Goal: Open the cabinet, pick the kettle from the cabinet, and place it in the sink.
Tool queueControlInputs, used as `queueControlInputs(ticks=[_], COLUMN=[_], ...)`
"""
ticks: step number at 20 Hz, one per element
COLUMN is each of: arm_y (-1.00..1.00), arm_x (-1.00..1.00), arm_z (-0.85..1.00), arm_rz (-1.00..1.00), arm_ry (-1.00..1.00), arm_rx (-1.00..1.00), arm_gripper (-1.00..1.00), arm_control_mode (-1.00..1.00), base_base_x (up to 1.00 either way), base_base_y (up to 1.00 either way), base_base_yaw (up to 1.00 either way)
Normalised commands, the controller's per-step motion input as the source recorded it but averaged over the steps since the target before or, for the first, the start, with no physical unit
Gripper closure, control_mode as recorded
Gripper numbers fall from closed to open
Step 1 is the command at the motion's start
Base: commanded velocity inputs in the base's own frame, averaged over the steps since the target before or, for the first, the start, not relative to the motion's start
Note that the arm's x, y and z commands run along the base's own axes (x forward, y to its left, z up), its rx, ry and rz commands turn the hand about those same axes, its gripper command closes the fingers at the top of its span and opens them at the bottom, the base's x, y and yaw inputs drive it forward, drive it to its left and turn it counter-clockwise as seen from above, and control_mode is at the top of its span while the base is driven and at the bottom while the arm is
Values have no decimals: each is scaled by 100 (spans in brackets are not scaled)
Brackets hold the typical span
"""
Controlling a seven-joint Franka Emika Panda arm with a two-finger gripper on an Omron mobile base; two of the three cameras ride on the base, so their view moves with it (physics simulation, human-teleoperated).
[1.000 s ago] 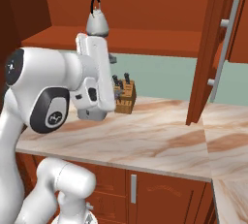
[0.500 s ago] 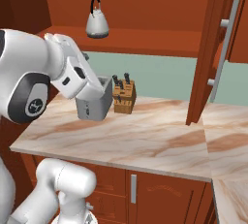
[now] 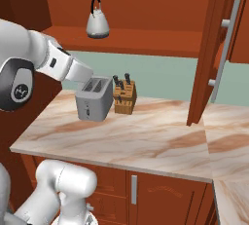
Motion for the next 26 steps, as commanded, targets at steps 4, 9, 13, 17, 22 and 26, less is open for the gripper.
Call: queueControlInputs(ticks=[4, 9, 13, 17, 22, 26], arm_y=[16, 14, 22, 37, 32, 20], arm_x=[28, 31, 33, 41, 40, 44], arm_z=[0, 0, 9, 9, 4, 2], arm_rz=[40, 38, 13, 3, 0, 0], arm_ry=[1, 0, 0, 0, 0, -4], arm_rx=[-4, -1, -14, -14, -11, -1], arm_gripper=[-100, -100, -100, -100, -100, -100], arm_control_mode=[-100, -100, -100, -100, -100, -100], base_base_x=[0, 0, 0, 0, 0, 0], base_base_y=[0, 0, 0, 0, 0, 0], base_base_yaw=[0, 0, 0, 0, 0, 0])
